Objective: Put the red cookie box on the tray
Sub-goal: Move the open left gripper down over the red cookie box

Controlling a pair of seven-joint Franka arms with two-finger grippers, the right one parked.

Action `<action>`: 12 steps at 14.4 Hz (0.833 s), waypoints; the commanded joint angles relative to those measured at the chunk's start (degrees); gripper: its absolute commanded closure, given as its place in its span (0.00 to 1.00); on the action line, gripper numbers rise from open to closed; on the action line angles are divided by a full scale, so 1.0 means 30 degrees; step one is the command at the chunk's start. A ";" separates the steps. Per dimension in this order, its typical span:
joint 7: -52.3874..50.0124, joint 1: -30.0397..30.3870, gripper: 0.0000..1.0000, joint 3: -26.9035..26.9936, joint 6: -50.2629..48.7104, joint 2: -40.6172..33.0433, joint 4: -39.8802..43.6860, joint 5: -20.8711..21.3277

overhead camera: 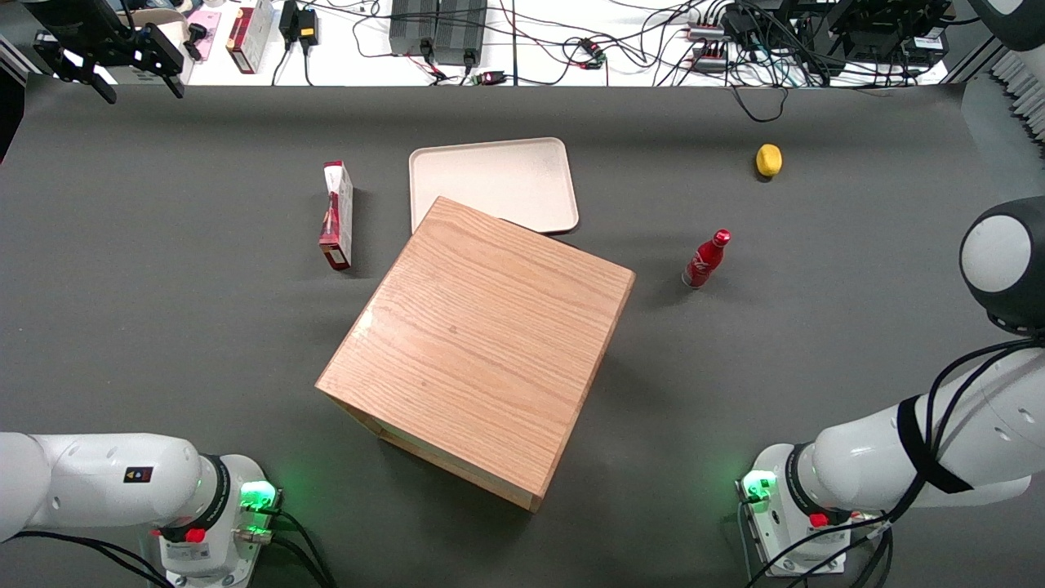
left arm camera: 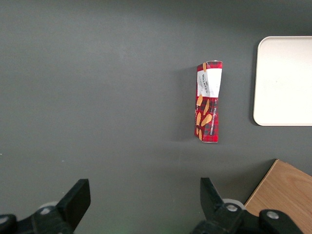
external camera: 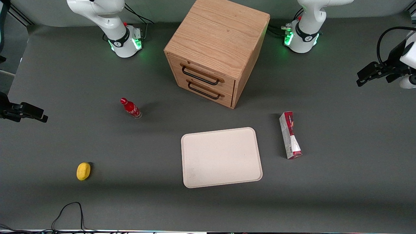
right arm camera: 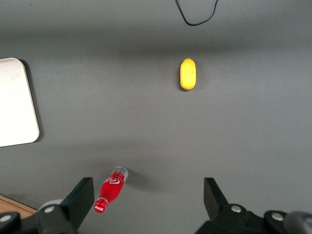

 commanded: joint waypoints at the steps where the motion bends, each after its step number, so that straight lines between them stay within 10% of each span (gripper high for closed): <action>1: 0.0444 0.0203 0.00 -0.0241 0.0300 -0.0130 -0.0365 -0.0296; 12: -0.4001 -0.2723 0.00 -0.0769 0.5445 0.5283 -0.1944 0.0201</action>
